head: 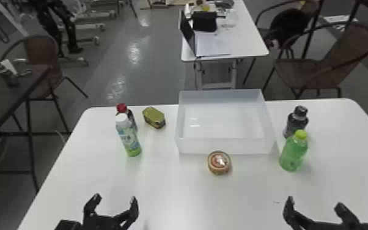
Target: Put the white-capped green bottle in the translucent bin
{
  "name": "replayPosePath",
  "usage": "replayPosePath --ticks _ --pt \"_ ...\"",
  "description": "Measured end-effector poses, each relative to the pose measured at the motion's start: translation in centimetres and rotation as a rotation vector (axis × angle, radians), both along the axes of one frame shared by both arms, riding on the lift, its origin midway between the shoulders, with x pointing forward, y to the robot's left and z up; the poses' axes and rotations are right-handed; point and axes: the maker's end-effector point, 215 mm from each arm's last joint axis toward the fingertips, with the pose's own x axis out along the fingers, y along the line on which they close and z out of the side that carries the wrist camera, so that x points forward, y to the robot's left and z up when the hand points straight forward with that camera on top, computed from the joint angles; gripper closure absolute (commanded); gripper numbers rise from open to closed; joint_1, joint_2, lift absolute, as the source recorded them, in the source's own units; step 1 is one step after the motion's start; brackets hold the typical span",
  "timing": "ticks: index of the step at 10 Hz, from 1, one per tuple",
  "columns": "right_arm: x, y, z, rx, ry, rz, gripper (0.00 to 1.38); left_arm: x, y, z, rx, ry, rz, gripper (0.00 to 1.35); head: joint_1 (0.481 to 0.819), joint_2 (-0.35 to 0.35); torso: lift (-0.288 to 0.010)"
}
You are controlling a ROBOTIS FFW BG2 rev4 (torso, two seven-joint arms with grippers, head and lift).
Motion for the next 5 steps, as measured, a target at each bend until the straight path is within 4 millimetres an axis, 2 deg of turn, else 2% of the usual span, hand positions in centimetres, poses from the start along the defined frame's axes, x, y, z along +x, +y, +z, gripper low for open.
replayPosePath --ticks 5 --pt "0.08 0.00 0.00 0.002 0.000 -0.001 0.10 -0.04 -0.04 -0.13 -0.008 0.002 0.001 0.10 0.695 0.146 -0.054"
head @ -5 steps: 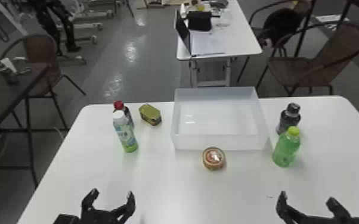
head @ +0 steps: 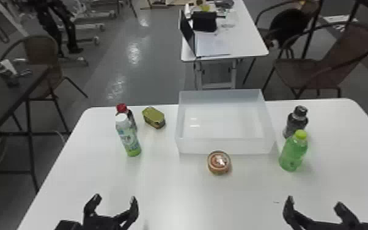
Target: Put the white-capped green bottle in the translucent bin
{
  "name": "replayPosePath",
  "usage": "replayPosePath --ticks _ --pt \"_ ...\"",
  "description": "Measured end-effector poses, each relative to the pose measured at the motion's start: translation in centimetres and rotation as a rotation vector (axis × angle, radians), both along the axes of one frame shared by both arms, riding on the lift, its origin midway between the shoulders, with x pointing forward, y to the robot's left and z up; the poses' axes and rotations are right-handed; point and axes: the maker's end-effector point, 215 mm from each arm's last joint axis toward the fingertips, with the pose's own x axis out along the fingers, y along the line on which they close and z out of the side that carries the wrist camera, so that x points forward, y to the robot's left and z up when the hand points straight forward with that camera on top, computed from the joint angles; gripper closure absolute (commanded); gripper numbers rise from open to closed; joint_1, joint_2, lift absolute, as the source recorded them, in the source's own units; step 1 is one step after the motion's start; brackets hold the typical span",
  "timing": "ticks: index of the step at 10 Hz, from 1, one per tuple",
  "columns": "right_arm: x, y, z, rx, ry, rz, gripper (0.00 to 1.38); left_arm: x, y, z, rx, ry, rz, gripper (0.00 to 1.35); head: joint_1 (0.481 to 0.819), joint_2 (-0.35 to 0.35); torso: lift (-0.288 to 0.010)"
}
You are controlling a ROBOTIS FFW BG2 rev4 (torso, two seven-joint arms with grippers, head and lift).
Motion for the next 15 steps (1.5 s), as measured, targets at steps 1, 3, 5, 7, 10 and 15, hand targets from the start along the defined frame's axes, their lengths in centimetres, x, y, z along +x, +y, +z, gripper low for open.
replayPosePath --ticks 1,3,5,7,10,15 --pt "0.0 0.0 0.0 0.000 -0.001 0.000 0.10 0.0 -0.1 0.0 -0.003 0.000 -0.001 0.10 0.695 0.145 -0.054" --pt "0.1 0.0 0.0 0.000 -0.001 0.000 0.10 0.2 -0.3 -0.3 -0.012 0.004 -0.004 0.10 0.695 0.142 -0.054" --pt "0.1 0.0 0.0 0.001 0.000 -0.001 0.10 1.9 -1.1 -1.0 -0.035 0.013 -0.035 0.10 0.695 0.129 -0.054" --pt "0.4 0.0 0.3 0.002 -0.007 -0.001 0.10 5.5 -2.4 -1.7 -0.057 0.021 -0.085 0.10 0.695 0.108 -0.054" --pt "0.9 0.0 0.4 0.003 -0.012 -0.001 0.10 11.0 -1.4 -1.9 -0.029 0.030 -0.115 0.10 0.695 0.103 -0.054" --pt "1.6 1.1 0.4 0.021 -0.017 0.017 0.10 17.6 3.4 -1.8 0.045 0.110 -0.132 0.10 0.695 0.159 -0.054"
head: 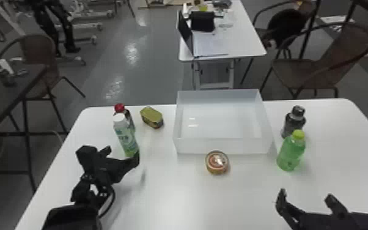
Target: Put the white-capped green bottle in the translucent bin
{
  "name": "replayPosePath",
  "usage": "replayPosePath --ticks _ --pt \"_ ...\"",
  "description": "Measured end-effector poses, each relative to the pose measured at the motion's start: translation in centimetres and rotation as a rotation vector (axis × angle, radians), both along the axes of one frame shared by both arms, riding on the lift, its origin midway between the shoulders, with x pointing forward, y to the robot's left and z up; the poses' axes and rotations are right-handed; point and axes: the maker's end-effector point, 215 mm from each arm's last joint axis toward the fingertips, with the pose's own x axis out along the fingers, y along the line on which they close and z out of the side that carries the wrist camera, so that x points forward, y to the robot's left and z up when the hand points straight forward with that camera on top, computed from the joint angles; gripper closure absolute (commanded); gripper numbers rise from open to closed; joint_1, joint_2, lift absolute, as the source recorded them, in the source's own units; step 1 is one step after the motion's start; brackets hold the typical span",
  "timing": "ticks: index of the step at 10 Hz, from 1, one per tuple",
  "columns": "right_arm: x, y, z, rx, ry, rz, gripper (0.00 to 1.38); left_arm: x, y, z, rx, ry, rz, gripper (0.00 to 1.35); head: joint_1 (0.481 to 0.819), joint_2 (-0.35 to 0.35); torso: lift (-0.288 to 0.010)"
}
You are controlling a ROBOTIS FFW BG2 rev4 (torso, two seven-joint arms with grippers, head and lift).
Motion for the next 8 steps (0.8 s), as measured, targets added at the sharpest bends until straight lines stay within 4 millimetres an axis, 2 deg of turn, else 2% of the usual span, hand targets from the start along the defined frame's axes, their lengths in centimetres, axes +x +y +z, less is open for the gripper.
replayPosePath --ticks 4,8 --pt "1.0 1.6 0.1 0.023 -0.010 0.026 0.10 2.4 1.6 0.6 -0.022 0.046 -0.047 0.10 0.695 0.190 -0.054" --pt "1.9 2.7 0.0 0.045 -0.015 0.044 0.10 4.4 0.3 1.2 -0.050 0.062 -0.110 0.10 0.695 0.185 -0.054"
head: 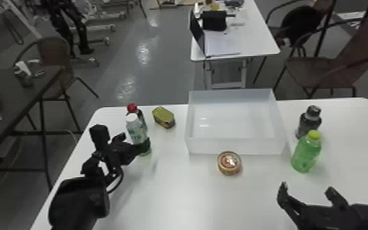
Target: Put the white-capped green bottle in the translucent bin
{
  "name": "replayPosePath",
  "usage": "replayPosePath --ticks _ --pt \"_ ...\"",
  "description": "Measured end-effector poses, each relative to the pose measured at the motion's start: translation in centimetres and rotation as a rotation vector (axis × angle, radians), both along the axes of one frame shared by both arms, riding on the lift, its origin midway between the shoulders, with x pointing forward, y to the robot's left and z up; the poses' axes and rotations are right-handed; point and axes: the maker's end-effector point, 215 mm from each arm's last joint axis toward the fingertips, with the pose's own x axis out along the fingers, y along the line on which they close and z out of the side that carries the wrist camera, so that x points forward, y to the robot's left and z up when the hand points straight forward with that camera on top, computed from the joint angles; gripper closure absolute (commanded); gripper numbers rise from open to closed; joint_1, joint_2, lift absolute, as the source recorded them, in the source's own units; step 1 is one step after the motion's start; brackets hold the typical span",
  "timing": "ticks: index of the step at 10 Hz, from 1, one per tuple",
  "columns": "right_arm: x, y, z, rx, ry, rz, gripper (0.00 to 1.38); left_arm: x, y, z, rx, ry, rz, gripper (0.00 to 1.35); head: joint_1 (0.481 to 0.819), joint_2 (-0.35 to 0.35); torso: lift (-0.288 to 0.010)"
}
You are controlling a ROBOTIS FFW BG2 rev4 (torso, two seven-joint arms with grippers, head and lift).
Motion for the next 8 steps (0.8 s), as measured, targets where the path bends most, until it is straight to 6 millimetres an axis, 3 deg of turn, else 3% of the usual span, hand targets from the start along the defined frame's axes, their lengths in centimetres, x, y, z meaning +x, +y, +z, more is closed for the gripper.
replayPosePath --ticks 1,2,3,5,8 --pt "0.1 0.3 -0.3 0.015 0.006 0.001 0.10 0.5 -0.5 0.2 0.005 0.005 -0.018 0.13 0.695 0.182 -0.054" --pt "0.2 0.8 -0.4 0.024 0.006 0.008 0.10 0.7 -0.7 0.1 0.014 0.012 -0.030 0.24 0.695 0.182 -0.054" --pt "0.4 1.1 -0.3 0.026 0.004 0.012 0.10 0.6 -0.7 -0.3 0.019 0.024 -0.035 0.57 0.695 0.186 -0.054" --pt "0.5 1.1 -0.3 0.026 0.004 0.011 0.10 0.1 -0.2 -1.5 0.036 0.057 -0.026 0.83 0.695 0.189 -0.054" --pt "0.1 0.6 -0.4 0.026 0.007 0.006 0.10 0.4 -0.3 -1.7 0.090 0.052 -0.010 0.82 0.695 0.188 -0.054"
